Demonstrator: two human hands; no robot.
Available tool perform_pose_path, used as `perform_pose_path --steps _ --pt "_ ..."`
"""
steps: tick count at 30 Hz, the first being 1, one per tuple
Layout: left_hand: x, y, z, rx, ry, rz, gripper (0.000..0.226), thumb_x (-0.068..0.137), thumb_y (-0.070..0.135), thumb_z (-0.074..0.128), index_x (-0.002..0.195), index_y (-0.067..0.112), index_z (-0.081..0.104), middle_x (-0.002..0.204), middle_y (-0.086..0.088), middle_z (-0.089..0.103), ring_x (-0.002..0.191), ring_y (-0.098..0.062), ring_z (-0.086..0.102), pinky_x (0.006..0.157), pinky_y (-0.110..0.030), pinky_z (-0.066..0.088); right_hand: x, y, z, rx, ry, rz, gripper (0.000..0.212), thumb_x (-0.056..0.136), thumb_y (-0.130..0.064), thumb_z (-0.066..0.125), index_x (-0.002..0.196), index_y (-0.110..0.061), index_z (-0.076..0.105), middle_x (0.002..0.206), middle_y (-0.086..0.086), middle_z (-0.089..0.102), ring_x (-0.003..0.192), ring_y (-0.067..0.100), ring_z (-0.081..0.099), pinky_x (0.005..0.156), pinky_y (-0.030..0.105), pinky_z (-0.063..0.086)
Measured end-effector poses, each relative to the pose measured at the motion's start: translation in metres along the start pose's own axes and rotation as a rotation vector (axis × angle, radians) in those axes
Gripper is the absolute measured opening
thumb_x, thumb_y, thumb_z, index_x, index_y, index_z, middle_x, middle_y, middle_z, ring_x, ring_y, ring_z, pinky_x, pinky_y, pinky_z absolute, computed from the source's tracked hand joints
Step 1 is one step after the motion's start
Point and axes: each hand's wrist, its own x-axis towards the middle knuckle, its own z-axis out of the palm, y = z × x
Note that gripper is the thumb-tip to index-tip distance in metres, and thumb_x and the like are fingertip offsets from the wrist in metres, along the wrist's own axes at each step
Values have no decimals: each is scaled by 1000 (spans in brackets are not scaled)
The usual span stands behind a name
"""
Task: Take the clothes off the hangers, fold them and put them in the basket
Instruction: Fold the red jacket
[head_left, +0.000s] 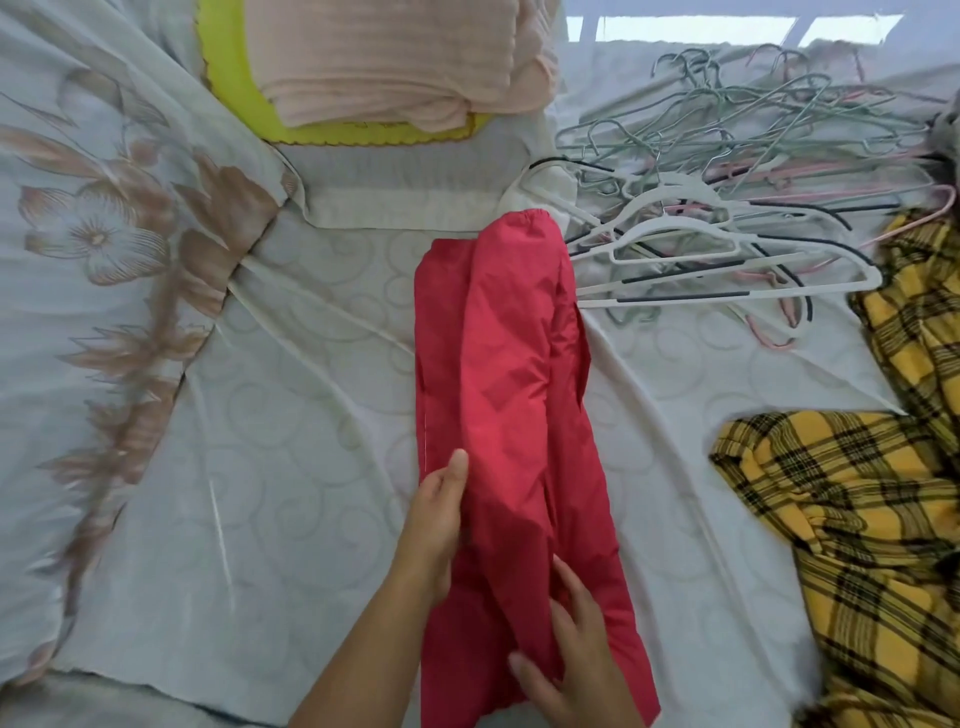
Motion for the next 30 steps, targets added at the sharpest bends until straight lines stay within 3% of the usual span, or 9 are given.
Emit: perform_pose_path --steps 2,5,9,11,17,21,23,27,30 --pt "5 9 2 -79 -60 -57 33 98 36 41 101 12 63 96 -4 69 88 -17 64 76 -30 52 7 -13 -12 272 67 163 30 80 -24 57 106 -38 60 140 -10 44 122 -3 47 96 8 35" --pt "13 11 6 -45 -65 -128 33 99 35 40 98 12 63 85 -2 67 69 -15 59 54 -24 44 15 -16 -33 879 -35 769 39 74 -7 70 113 -4 66 111 17 67 93 17 64 68 10 51" --pt "18 4 13 -110 -154 -174 31 93 38 50 92 11 65 92 -5 68 84 -20 59 83 -38 47 23 -19 -54 1292 99 1130 42 64 -10 59 103 4 64 85 24 71 65 32 69 54 37 59" --pt "20 1 13 -219 -231 -141 28 82 36 60 92 9 59 96 -9 66 91 -22 59 93 -40 46 22 -22 -60 1345 95 1145 39 66 -11 54 101 4 63 85 24 71 65 32 70 55 39 59" --pt "20 10 12 -228 -141 54 19 87 7 59 76 15 46 72 -2 61 68 -11 56 68 -23 48 10 -15 -53 1411 178 1088 26 84 -2 43 101 0 62 81 23 71 63 31 70 50 37 57" --pt "20 -3 5 -178 -94 -20 15 86 18 63 95 11 53 94 -9 65 84 -17 60 85 -32 49 -1 -4 -38 1174 98 1079 22 83 7 47 99 3 62 91 26 67 73 31 67 70 38 55" --pt "17 -13 4 -171 -141 -102 19 89 25 59 98 9 58 98 -8 68 89 -19 62 90 -35 48 11 -4 -40 1051 52 1003 19 81 -12 62 99 -7 64 96 14 71 85 24 68 84 39 51" --pt "18 -22 5 -130 -130 -8 11 89 10 59 100 11 57 103 -8 67 89 -18 63 88 -30 49 79 -9 -49 891 -90 874 56 69 -55 73 108 -16 67 112 3 69 106 19 64 97 39 46" --pt "20 -23 6 -78 -42 65 17 83 6 65 95 11 54 100 -10 65 87 -18 61 85 -29 50 136 -18 -53 595 115 685 15 85 -25 66 86 -10 66 93 10 70 85 19 64 80 31 51"
